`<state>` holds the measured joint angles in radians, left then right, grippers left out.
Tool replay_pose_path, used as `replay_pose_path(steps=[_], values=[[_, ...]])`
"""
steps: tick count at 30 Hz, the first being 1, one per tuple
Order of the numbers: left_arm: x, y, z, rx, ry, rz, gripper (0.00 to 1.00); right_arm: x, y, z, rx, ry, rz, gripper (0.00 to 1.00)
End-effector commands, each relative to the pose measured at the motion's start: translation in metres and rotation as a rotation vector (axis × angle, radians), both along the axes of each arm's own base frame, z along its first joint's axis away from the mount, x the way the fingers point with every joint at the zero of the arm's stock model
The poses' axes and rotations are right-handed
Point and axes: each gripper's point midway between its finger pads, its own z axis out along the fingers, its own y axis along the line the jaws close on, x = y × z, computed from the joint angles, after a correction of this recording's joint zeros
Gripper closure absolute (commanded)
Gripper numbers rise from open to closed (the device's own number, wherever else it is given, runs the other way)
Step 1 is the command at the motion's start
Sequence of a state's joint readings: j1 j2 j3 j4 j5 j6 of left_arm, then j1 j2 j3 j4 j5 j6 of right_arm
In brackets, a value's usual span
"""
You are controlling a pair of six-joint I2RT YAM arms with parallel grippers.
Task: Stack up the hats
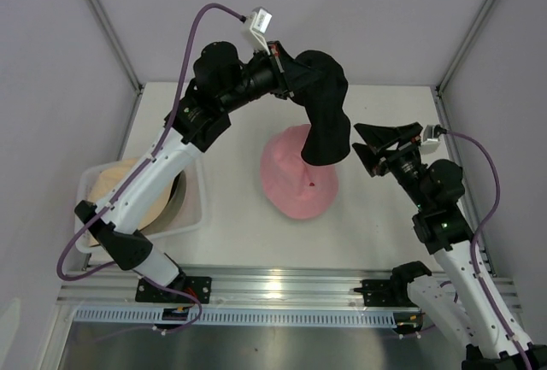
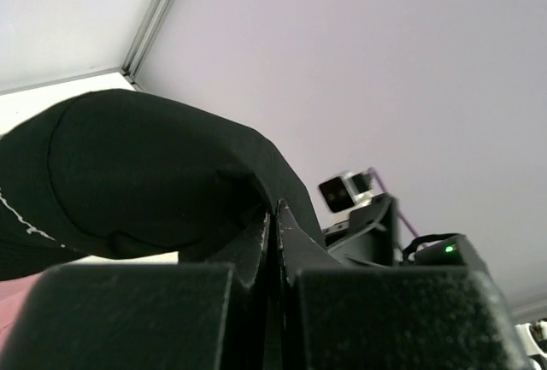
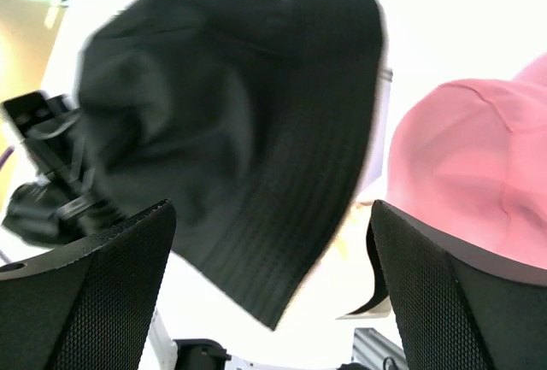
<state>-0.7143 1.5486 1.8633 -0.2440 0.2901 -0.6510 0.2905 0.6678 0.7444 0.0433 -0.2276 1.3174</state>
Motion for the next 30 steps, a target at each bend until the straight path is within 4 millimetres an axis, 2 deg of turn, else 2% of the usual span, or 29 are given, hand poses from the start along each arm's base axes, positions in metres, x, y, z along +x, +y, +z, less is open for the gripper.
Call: replay_pose_path(steps=[1, 8, 11, 14, 15, 17, 18, 23, 25, 27, 28, 30], values=[[-0.01, 0.009, 0.038, -0.115, -0.042, 0.017, 0.99, 0.008, 0.005, 0.007, 0.082, 0.007, -0.006, 0.0], [-0.012, 0.013, 0.034, -0.121, -0.028, 0.027, 0.99, 0.015, 0.013, 0.014, 0.067, -0.012, -0.004, 0.03], [-0.013, 0.013, 0.026, -0.105, -0.02, 0.023, 0.99, 0.017, 0.012, 0.017, 0.073, -0.036, -0.016, 0.17], [-0.011, 0.017, 0.018, -0.076, -0.022, 0.05, 0.99, 0.015, 0.007, 0.028, 0.052, -0.092, -0.042, 0.52], [-0.01, 0.018, 0.011, -0.061, -0.016, 0.059, 0.99, 0.014, 0.003, 0.036, 0.046, -0.113, -0.062, 0.77], [-0.009, 0.023, 0.009, -0.036, -0.038, 0.08, 0.99, 0.014, 0.0, 0.037, -0.018, -0.135, -0.089, 0.97], [-0.009, 0.025, 0.006, -0.015, -0.036, 0.085, 0.99, 0.013, -0.001, 0.039, -0.035, -0.145, -0.096, 1.0], [-0.017, 0.023, -0.002, 0.025, -0.045, 0.045, 0.99, 0.015, 0.004, 0.049, -0.084, -0.217, -0.079, 1.0], [-0.02, 0.028, 0.0, 0.042, -0.059, 0.049, 0.88, 0.014, 0.009, 0.06, -0.096, -0.287, -0.061, 1.0], [-0.017, 0.038, -0.004, 0.075, -0.054, 0.104, 0.73, 0.016, 0.023, 0.07, -0.135, -0.346, 0.003, 1.0], [-0.021, 0.049, 0.002, 0.083, -0.084, 0.132, 0.54, 0.014, 0.031, 0.078, -0.143, -0.377, 0.036, 1.0], [-0.017, 0.069, 0.001, 0.114, -0.091, 0.223, 0.41, 0.014, 0.052, 0.097, -0.179, -0.432, 0.112, 1.0]])
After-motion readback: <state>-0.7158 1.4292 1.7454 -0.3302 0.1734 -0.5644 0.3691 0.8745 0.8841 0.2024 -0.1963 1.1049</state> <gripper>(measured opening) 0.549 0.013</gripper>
